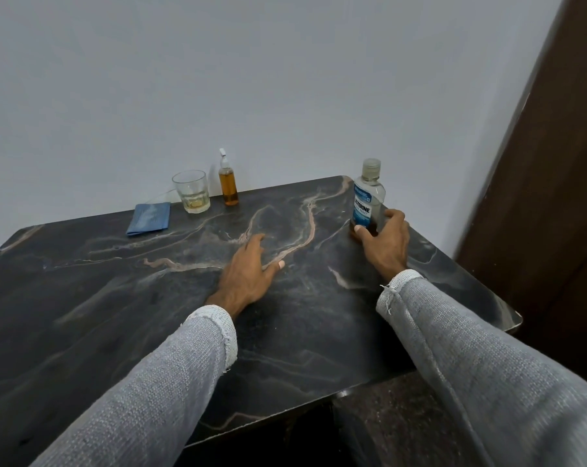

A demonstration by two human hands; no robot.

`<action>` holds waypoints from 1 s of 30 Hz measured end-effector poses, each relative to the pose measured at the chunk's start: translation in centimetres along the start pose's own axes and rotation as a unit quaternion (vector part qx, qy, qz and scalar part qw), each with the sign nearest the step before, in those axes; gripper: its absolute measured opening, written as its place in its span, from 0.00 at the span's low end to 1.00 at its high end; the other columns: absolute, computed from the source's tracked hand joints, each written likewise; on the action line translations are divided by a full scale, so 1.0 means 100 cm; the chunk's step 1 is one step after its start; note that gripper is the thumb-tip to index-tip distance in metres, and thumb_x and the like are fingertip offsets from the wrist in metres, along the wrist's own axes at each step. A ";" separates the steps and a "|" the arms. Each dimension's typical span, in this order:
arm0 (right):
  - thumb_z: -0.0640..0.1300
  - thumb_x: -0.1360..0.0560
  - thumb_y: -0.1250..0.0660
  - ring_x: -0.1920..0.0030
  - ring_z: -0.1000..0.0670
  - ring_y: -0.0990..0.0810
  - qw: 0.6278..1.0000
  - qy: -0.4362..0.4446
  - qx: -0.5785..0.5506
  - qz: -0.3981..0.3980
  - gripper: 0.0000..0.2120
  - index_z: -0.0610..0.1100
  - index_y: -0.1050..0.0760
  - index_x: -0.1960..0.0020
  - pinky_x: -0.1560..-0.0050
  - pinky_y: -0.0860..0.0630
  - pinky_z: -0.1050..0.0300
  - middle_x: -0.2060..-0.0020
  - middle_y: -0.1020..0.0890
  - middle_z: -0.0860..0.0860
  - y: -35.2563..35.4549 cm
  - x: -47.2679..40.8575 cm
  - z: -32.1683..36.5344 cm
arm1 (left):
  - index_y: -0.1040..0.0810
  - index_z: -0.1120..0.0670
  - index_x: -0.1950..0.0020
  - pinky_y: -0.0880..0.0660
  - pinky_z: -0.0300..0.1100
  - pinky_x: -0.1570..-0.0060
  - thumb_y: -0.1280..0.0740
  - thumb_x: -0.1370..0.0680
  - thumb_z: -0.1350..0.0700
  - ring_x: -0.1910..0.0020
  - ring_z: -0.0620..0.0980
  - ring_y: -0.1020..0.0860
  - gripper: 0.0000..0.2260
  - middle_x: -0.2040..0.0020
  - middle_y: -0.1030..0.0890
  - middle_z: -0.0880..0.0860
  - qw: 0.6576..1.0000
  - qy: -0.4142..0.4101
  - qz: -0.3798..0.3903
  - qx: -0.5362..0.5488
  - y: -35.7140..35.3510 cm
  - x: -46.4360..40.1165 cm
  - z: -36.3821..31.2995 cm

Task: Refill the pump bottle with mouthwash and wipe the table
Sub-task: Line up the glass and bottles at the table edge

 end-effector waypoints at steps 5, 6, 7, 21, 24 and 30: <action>0.45 0.28 0.26 0.33 0.41 0.28 0.999 -0.007 -0.018 0.037 0.30 0.42 0.36 0.32 0.33 0.28 0.43 0.34 0.28 0.43 -0.024 -0.020 -0.003 | 0.41 0.53 0.24 0.31 0.56 0.33 0.30 0.24 0.47 0.30 0.55 0.30 0.34 0.28 0.30 0.56 1.000 0.016 0.002 -0.008 0.002 -0.012 0.020; 0.45 0.28 0.26 0.34 0.42 0.27 0.999 -0.008 -0.023 0.033 0.28 0.42 0.35 0.33 0.34 0.28 0.44 0.35 0.27 0.44 -0.027 -0.022 -0.003 | 0.41 0.53 0.24 0.31 0.56 0.33 0.30 0.24 0.47 0.30 0.55 0.31 0.33 0.28 0.30 0.55 1.000 0.019 0.000 -0.008 0.003 -0.014 0.024; 0.44 0.28 0.26 0.35 0.42 0.26 0.999 -0.009 -0.031 0.028 0.27 0.42 0.34 0.34 0.35 0.27 0.47 0.35 0.26 0.44 -0.029 -0.024 -0.004 | 0.41 0.53 0.24 0.31 0.56 0.33 0.30 0.24 0.47 0.30 0.55 0.30 0.33 0.28 0.30 0.55 1.000 0.021 -0.003 -0.008 0.005 -0.015 0.028; 0.43 0.29 0.25 0.48 0.58 0.20 0.961 0.087 -0.104 0.240 0.23 0.45 0.27 0.37 0.51 0.24 0.68 0.43 0.19 0.51 -0.117 0.004 0.039 | 0.32 0.52 0.31 0.28 0.53 0.36 0.30 0.24 0.49 0.34 0.54 0.28 0.25 0.33 0.27 0.54 0.997 0.036 -0.030 -0.061 0.030 -0.029 0.068; 0.43 0.30 0.24 0.46 0.53 0.19 0.960 0.103 -0.124 0.230 0.24 0.41 0.26 0.37 0.45 0.22 0.59 0.44 0.18 0.49 -0.133 0.004 0.045 | 0.29 0.52 0.33 0.28 0.51 0.38 0.30 0.24 0.49 0.37 0.52 0.28 0.21 0.35 0.27 0.53 0.996 0.038 -0.015 -0.079 0.033 -0.040 0.075; 0.42 0.32 0.22 0.51 0.57 0.21 0.965 0.104 -0.110 0.215 0.26 0.44 0.28 0.38 0.51 0.26 0.69 0.47 0.20 0.52 -0.166 -0.015 0.054 | 0.27 0.52 0.35 0.29 0.52 0.37 0.29 0.26 0.48 0.37 0.53 0.27 0.21 0.36 0.26 0.54 0.992 0.061 0.033 -0.101 0.037 -0.077 0.095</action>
Point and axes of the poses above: each hand's wrist, its own x-axis away from the middle knuckle, its own y-axis out of the back of the hand, z = x × y, the point moved 10 cm from there along -x, towards the middle knuckle
